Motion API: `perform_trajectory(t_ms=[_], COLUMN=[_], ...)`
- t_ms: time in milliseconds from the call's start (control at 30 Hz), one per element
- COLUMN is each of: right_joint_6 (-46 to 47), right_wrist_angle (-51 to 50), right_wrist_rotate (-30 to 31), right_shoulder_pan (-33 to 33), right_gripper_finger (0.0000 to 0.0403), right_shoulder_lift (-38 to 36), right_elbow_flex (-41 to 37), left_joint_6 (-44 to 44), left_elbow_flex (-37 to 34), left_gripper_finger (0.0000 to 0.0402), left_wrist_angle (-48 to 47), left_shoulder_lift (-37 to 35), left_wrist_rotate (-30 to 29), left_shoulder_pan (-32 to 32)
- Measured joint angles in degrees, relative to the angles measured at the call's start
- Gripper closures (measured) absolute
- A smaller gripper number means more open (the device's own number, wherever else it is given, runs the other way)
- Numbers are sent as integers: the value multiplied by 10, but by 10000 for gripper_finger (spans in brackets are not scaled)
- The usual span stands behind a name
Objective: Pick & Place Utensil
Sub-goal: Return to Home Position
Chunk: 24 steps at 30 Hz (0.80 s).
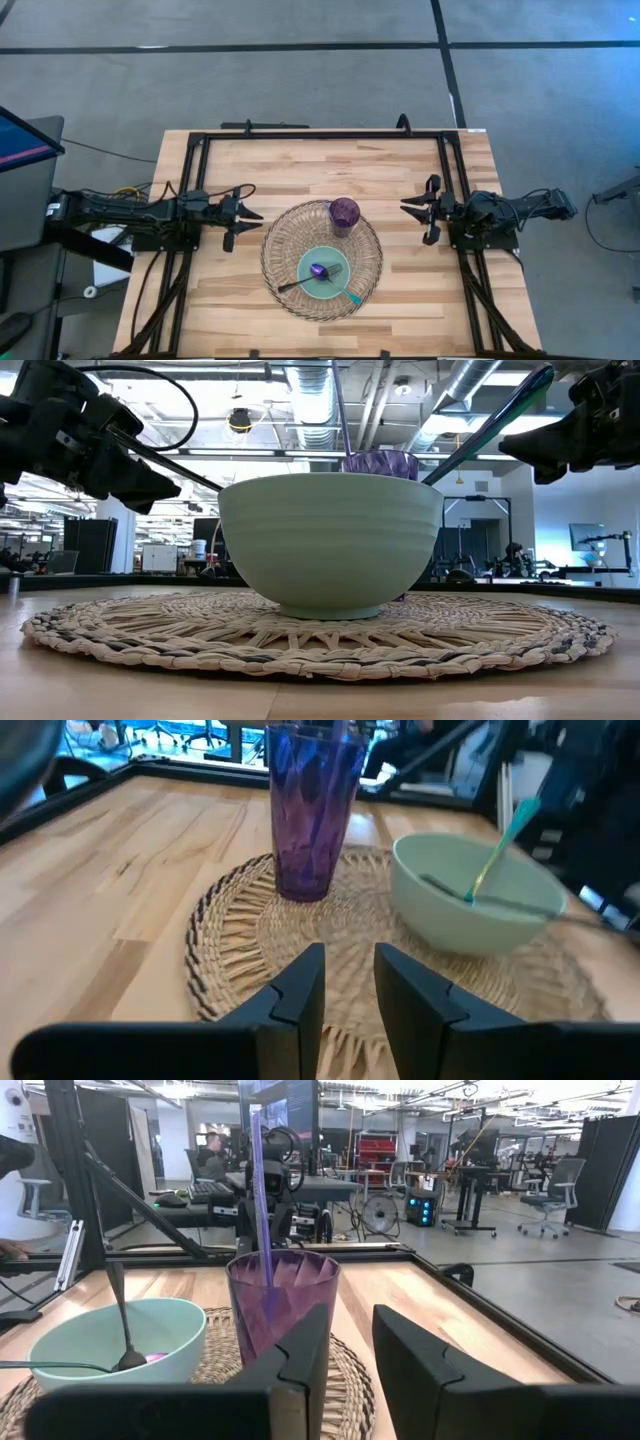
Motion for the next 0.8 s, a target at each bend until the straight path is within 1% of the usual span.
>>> perform_trajectory(t_ms=[133, 333, 633, 800], right_joint_6=[0, 0, 0, 0], right_wrist_angle=[0, 0, 0, 0], right_wrist_rotate=[0, 0, 0, 0], right_shoulder_pan=[0, 0, 0, 0], right_gripper_finger=[328, 328, 328, 328], right_shoulder_lift=[0, 0, 0, 0], right_elbow_flex=[0, 0, -1, -1], left_joint_6=[-55, -53, -52, -34], left_elbow_flex=[0, 0, 0, 0], left_gripper_finger=[311, 311, 311, 311], left_wrist_angle=[30, 93, 88, 44], left_shoulder_lift=[0, 0, 6, 6], left_wrist_rotate=[0, 0, 0, 0], left_shoulder_pan=[0, 0, 0, 3])
